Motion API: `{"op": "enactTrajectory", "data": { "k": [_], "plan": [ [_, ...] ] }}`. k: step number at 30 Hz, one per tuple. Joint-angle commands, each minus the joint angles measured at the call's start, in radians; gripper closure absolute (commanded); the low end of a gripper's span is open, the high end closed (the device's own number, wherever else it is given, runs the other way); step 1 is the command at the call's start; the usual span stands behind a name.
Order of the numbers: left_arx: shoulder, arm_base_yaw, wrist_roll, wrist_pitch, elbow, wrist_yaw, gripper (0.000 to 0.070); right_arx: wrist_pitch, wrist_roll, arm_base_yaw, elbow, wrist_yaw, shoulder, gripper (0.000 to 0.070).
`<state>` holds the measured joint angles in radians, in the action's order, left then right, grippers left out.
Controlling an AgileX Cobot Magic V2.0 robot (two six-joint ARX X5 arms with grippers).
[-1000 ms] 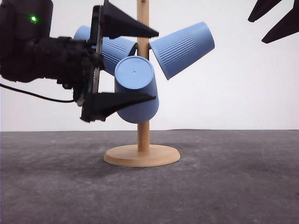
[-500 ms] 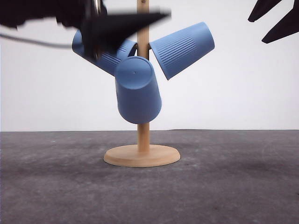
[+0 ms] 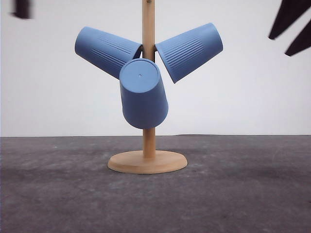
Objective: Place three cups
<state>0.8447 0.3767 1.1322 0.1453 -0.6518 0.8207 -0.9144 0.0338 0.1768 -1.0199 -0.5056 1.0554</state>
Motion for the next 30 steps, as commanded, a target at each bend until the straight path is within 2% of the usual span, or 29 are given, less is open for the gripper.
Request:
{"op": "enactTrajectory", "data": {
  "k": [1, 4, 7, 10, 13, 17, 19, 23, 30],
  "plan": [
    [-0.022, -0.031, -0.278, -0.101, -0.008, -0.058, 0.0699, 0.013, 0.040, 0.004, -0.012, 0.043, 0.007, 0.0429],
    [-0.097, -0.108, -0.468, -0.252, -0.008, -0.181, 0.0699, 0.064, 0.058, 0.004, -0.008, 0.093, -0.003, 0.0433],
    [-0.160, -0.160, -0.632, -0.372, -0.009, -0.328, 0.0699, 0.136, 0.058, 0.004, 0.010, 0.188, -0.030, 0.0454],
    [-0.206, -0.184, -0.780, -0.458, -0.011, -0.485, 0.0699, 0.217, 0.058, 0.003, 0.058, 0.273, -0.075, 0.0580],
    [-0.241, -0.191, -0.897, -0.534, -0.016, -0.628, 0.0699, 0.311, 0.057, 0.001, 0.134, 0.312, -0.131, 0.0690],
    [-0.273, -0.191, -1.046, -0.628, -0.028, -0.768, 0.0699, 0.449, 0.053, -0.011, 0.263, 0.327, -0.211, 0.0700],
    [-0.283, -0.191, -1.081, -0.660, -0.028, -0.792, 0.0700, 0.521, 0.042, -0.015, 0.335, 0.333, -0.244, 0.0700],
    [-0.286, -0.191, -1.087, -0.710, -0.028, -0.794, 0.0700, 0.648, 0.018, -0.016, 0.468, 0.342, -0.294, 0.0699],
    [-0.287, -0.191, -1.087, -0.727, -0.028, -0.795, 0.0700, 0.657, 0.019, -0.016, 0.500, 0.342, -0.305, 0.0700]
  ]
}}
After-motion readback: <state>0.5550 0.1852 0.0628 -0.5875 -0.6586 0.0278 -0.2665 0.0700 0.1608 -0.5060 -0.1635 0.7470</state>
